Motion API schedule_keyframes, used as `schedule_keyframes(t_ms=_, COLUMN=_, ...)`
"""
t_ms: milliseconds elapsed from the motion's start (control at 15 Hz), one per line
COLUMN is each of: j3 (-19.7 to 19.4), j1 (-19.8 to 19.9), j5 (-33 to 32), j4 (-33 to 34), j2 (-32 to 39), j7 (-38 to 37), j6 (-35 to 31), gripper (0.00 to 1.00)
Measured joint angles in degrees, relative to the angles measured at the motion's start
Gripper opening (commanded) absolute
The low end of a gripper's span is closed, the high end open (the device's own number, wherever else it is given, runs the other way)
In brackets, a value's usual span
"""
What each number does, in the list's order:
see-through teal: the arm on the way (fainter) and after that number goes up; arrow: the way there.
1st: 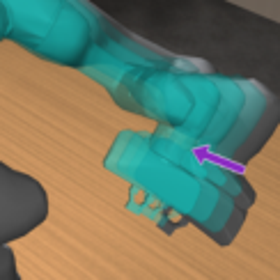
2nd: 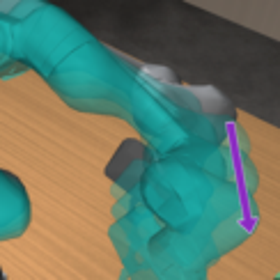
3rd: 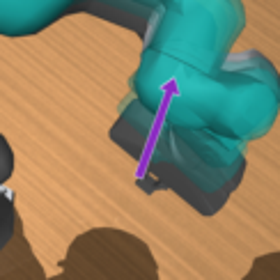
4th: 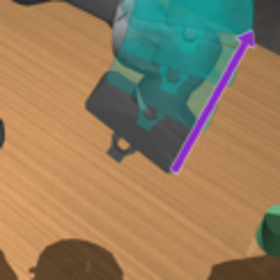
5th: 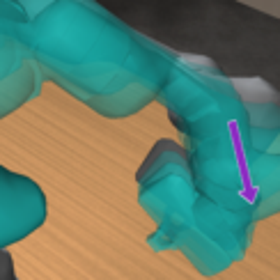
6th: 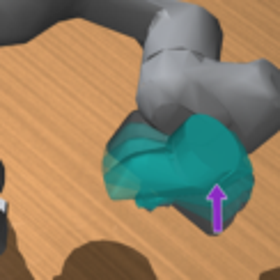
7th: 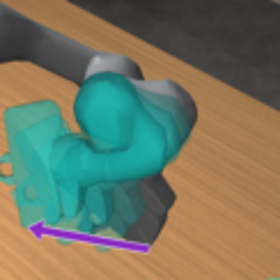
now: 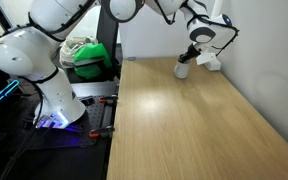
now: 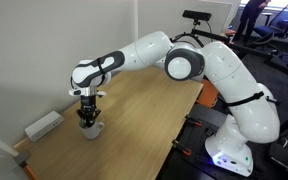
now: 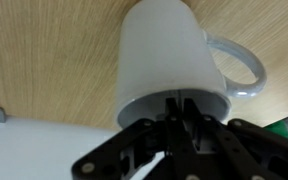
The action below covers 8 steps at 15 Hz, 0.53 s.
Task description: Remove the pen from the mug cup
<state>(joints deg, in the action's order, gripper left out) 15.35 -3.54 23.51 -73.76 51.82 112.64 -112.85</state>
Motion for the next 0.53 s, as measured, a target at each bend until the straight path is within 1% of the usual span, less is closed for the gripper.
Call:
schedule_keyframes(t_ms=200, j3=0.1, j1=0.0, j5=-0.1, j4=0.4, j2=0.1, j7=-0.6, j6=0.4, gripper=0.02)
schedule_keyframes(t_ms=400, j3=0.1, j1=0.0, j5=-0.1, j4=0.8, j2=0.3, j7=-0.6, j6=0.8, gripper=0.02)
schedule_keyframes(t_ms=467, j3=0.2, j1=0.0, j5=-0.1, j4=0.9, j2=0.4, j7=-0.6, j6=0.8, gripper=0.0)
schedule_keyframes(t_ms=533, j3=0.2, j1=0.0, j5=-0.1, j4=1.1, j2=0.4, j7=-0.6, j6=0.8, gripper=0.0)
